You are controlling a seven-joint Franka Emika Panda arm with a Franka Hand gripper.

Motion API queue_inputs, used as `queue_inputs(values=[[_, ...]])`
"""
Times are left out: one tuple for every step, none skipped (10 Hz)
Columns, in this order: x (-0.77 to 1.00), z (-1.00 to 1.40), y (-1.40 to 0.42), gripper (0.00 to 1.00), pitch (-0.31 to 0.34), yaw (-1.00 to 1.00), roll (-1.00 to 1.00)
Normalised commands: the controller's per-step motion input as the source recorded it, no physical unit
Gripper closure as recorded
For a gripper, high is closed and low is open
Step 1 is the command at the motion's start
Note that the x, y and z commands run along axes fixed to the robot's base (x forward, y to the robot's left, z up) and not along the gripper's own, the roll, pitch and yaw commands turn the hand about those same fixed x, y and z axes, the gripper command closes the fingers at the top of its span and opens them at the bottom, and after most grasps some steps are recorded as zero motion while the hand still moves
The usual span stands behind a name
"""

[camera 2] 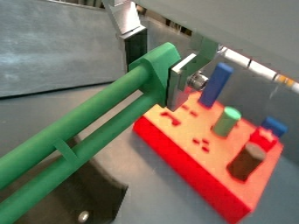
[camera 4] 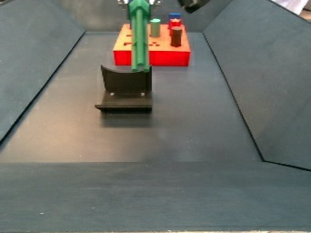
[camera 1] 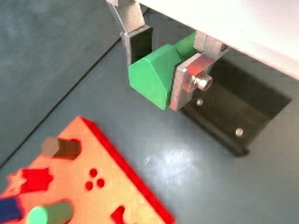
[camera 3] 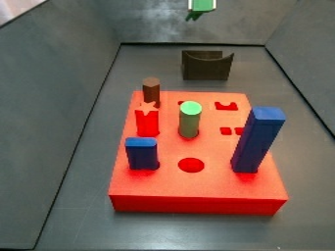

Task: Pick up the 3 prong object. Move up. Place the 3 prong object on the fixture. Regrasp the 3 prong object. Move to above the board. Insert the 3 prong object.
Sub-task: Place the 3 prong object on the fixture.

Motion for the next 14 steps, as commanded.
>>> queue_inputs(values=[[0.47,-0.02,0.04,1.00,0.150,-0.09,-1.00],[0.36,-0.02,0.04,1.00,0.159,-0.12,-1.00],[0.29,-0.02,0.05,1.00,0.163,-0.15,-1.00],[0.24,-0.02,0.04,1.00,0.166,-0.18,-1.00],[0.14,-0.02,0.05,1.00,0.122,-0.20,-0.74],[0.10,-0.02,0.05,1.00,0.102,-0.20,-0.62],[0.07,-0.01,0.04,1.00,0.033,-0.19,-0.33],[0.06,-0.01,0.03,1.00,0.014,-0.19,-0.25],[0.09,-1.00,0.13,1.00,0.010,-0.20,-0.24],[0.10,-1.00,0.13,1.00,-0.007,-0.18,-0.24],[0.12,-1.00,0.12,1.00,-0.022,-0.15,-0.22],[0.12,-1.00,0.12,1.00,-0.025,-0.12,-0.19],[0.13,-1.00,0.11,1.00,-0.035,-0.10,-0.16],[0.13,-0.87,0.09,1.00,-0.052,-0.08,-0.13]])
